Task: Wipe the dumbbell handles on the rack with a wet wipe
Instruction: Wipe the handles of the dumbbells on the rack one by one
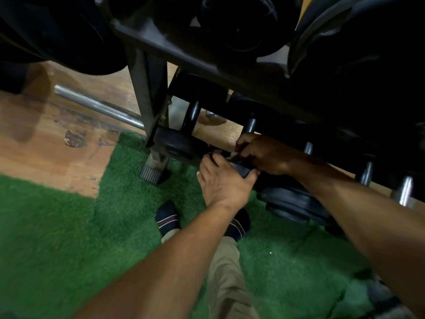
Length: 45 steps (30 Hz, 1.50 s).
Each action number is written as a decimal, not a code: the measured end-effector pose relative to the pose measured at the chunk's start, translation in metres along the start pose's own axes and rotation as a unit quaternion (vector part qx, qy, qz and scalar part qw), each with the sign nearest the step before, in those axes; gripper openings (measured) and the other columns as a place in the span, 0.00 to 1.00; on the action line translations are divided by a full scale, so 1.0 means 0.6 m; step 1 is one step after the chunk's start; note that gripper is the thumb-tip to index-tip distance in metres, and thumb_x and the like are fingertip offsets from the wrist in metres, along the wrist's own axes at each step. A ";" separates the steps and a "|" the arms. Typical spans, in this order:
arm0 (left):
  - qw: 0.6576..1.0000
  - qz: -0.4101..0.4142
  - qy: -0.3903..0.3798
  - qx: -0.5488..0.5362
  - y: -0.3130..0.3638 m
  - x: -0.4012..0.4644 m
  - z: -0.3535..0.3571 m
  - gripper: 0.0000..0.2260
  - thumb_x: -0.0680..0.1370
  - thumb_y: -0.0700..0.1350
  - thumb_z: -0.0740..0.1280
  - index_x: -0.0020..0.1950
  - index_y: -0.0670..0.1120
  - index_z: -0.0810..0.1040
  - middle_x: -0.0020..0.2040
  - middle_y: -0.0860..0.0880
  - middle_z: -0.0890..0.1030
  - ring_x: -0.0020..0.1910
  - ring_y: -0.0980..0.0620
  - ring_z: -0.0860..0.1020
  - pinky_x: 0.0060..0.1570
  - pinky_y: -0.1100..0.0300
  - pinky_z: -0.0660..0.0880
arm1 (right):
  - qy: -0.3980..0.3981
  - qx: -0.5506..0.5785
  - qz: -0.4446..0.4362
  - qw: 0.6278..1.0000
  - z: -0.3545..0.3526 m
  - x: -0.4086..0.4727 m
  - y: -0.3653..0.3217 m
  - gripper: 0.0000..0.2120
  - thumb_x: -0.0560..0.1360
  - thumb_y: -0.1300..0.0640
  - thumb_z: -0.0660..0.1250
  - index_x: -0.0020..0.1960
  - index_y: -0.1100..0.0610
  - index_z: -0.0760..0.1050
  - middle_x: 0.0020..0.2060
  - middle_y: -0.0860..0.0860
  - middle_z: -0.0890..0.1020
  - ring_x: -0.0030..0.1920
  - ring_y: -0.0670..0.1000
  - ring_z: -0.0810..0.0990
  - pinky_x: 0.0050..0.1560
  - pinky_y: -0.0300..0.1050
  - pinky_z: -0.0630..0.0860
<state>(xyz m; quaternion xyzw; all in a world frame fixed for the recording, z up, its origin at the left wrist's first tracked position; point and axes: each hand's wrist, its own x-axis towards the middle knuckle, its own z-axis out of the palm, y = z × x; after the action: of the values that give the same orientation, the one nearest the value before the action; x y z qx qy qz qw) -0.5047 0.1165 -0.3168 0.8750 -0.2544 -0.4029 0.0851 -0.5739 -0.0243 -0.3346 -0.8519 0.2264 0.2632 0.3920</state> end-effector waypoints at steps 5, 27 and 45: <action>1.000 -0.017 -0.015 0.019 0.001 0.003 -0.001 0.52 0.70 0.74 0.67 0.80 0.41 0.53 0.79 0.41 0.55 0.79 0.39 0.55 0.77 0.39 0.56 | 0.142 -0.055 0.097 0.984 -0.019 0.021 0.028 0.14 0.80 0.52 0.62 0.63 0.49 0.79 0.61 0.54 0.79 0.60 0.57 0.77 0.60 0.51 0.72; 0.998 0.038 0.014 0.037 -0.014 0.003 0.007 0.48 0.70 0.76 0.64 0.75 0.44 0.58 0.71 0.43 0.61 0.68 0.34 0.68 0.63 0.33 0.71 | 0.229 -0.143 0.084 0.959 -0.006 0.023 0.025 0.13 0.83 0.57 0.55 0.63 0.56 0.74 0.58 0.56 0.77 0.58 0.58 0.76 0.52 0.51 0.70; 0.996 0.057 0.034 0.061 -0.023 0.006 0.015 0.47 0.70 0.77 0.62 0.75 0.44 0.59 0.70 0.42 0.64 0.67 0.34 0.70 0.65 0.36 0.71 | 0.470 0.109 0.191 0.855 0.023 0.034 0.009 0.12 0.78 0.58 0.63 0.46 0.63 0.83 0.42 0.60 0.85 0.45 0.59 0.83 0.48 0.45 0.75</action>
<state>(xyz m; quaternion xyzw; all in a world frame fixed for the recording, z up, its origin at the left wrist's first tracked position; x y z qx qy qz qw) -0.5041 0.1270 -0.3300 0.8757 -0.3252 -0.3513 0.0631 -0.5654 -0.0202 -0.3583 -0.7658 0.5696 -0.1249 0.2713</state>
